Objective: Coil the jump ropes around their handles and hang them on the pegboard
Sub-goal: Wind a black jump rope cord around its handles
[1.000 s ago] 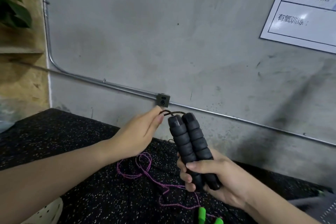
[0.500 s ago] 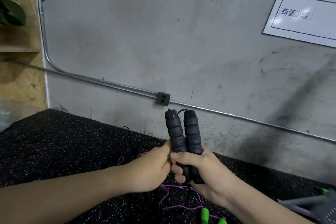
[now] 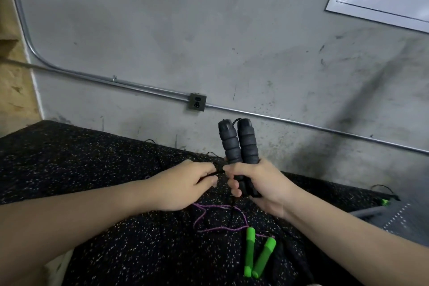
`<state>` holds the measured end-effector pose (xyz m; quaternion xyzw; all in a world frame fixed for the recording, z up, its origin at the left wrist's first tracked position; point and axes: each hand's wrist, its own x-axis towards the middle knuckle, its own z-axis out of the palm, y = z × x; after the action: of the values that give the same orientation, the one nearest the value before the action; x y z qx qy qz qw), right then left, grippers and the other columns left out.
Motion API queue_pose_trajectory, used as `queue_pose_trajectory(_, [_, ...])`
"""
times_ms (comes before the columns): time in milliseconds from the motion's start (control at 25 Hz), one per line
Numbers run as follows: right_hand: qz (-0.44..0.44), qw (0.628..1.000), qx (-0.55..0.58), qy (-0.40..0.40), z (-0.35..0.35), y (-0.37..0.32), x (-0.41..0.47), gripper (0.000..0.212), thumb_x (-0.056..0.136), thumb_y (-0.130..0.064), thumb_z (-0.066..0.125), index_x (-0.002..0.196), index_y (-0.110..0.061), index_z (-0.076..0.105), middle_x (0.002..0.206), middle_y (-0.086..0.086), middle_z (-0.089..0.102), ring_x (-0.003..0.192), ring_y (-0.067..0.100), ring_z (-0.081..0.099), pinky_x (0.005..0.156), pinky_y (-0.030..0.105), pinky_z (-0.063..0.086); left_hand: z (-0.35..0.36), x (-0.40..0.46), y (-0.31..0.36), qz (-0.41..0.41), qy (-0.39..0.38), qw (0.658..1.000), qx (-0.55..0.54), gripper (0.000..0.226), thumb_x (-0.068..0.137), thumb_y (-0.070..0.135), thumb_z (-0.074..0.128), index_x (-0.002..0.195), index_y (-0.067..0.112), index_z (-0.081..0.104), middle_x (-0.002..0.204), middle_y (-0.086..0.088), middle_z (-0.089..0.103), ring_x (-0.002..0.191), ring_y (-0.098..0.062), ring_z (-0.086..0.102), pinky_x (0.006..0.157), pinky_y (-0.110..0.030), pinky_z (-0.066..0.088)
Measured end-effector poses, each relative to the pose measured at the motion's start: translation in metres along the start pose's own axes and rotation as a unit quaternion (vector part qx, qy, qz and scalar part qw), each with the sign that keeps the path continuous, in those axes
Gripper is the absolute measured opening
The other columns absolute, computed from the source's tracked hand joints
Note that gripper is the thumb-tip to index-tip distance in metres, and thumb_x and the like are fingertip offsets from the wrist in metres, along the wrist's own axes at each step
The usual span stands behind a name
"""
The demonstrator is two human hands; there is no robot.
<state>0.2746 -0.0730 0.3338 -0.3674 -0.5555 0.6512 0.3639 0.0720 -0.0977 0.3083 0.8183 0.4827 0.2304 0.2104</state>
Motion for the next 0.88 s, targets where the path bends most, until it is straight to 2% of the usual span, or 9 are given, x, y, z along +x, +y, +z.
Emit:
queue_pose_trajectory(160, [-0.036, 0.986, -0.116, 0.116, -0.023, 0.014, 0.008, 0.007, 0.084, 0.006, 0.066, 0.085, 0.001, 0.061, 0.058, 0.012, 0.051, 0.049, 0.022, 0.044, 0.048, 0.032, 0.036, -0.008, 0.002, 0.014, -0.030, -0.010, 0.980, 0.199, 0.039, 0.107, 0.049, 0.041, 0.084, 0.022, 0.056, 0.072, 0.004, 0.058, 0.064, -0.014, 0.056, 0.055, -0.028, 0.039])
queue_pose_trajectory(320, [0.007, 0.957, -0.240, 0.165, -0.043, 0.026, 0.008, 0.016, 0.077, 0.002, 0.066, 0.065, -0.003, 0.058, 0.053, 0.017, 0.053, 0.046, 0.023, 0.044, 0.050, 0.032, 0.037, -0.008, -0.003, 0.008, -0.045, -0.023, 0.963, 0.264, 0.042, 0.107, 0.053, 0.037, 0.077, 0.025, 0.046, 0.070, 0.006, 0.054, 0.060, -0.011, 0.051, 0.056, -0.030, 0.036])
queue_pose_trajectory(440, [0.052, 0.937, -0.293, 0.183, -0.055, 0.036, 0.009, 0.016, 0.076, 0.002, 0.066, 0.065, -0.004, 0.056, 0.050, 0.014, 0.053, 0.040, 0.021, 0.043, 0.044, 0.025, 0.035, -0.009, -0.004, 0.003, -0.014, -0.019, 0.947, 0.321, 0.041, 0.107, 0.055, 0.034, 0.081, 0.026, 0.045, 0.071, 0.009, 0.053, 0.062, -0.012, 0.051, 0.063, -0.032, 0.040])
queue_pose_trajectory(560, [0.104, 0.920, -0.317, 0.206, -0.070, 0.042, 0.010, 0.013, 0.073, 0.004, 0.066, 0.064, -0.002, 0.058, 0.052, 0.014, 0.054, 0.040, 0.021, 0.044, 0.044, 0.026, 0.035, -0.016, -0.005, -0.004, 0.010, -0.011, 0.939, 0.345, 0.040, 0.106, 0.059, 0.029, 0.085, 0.028, 0.045, 0.070, 0.009, 0.051, 0.066, -0.016, 0.051, 0.064, -0.035, 0.041])
queue_pose_trajectory(720, [0.172, 0.894, -0.395, 0.122, -0.063, 0.042, 0.007, 0.015, 0.073, 0.004, 0.067, 0.060, -0.002, 0.061, 0.051, 0.012, 0.057, 0.039, 0.020, 0.044, 0.042, 0.024, 0.036, -0.025, -0.008, -0.004, 0.088, 0.042, 0.957, 0.274, 0.041, 0.103, 0.061, 0.028, 0.074, 0.033, 0.036, 0.061, 0.007, 0.051, 0.055, -0.009, 0.048, 0.061, -0.036, 0.049])
queue_pose_trajectory(880, [0.182, 0.843, -0.507, 0.002, -0.034, 0.035, 0.004, 0.010, 0.073, -0.002, 0.069, 0.063, -0.002, 0.064, 0.053, 0.010, 0.059, 0.037, 0.018, 0.046, 0.043, 0.022, 0.036, -0.026, -0.010, 0.003, 0.143, 0.128, 0.962, 0.192, 0.041, 0.102, 0.058, 0.038, 0.077, 0.029, 0.052, 0.054, 0.008, 0.049, 0.050, -0.011, 0.048, 0.051, -0.026, 0.038])
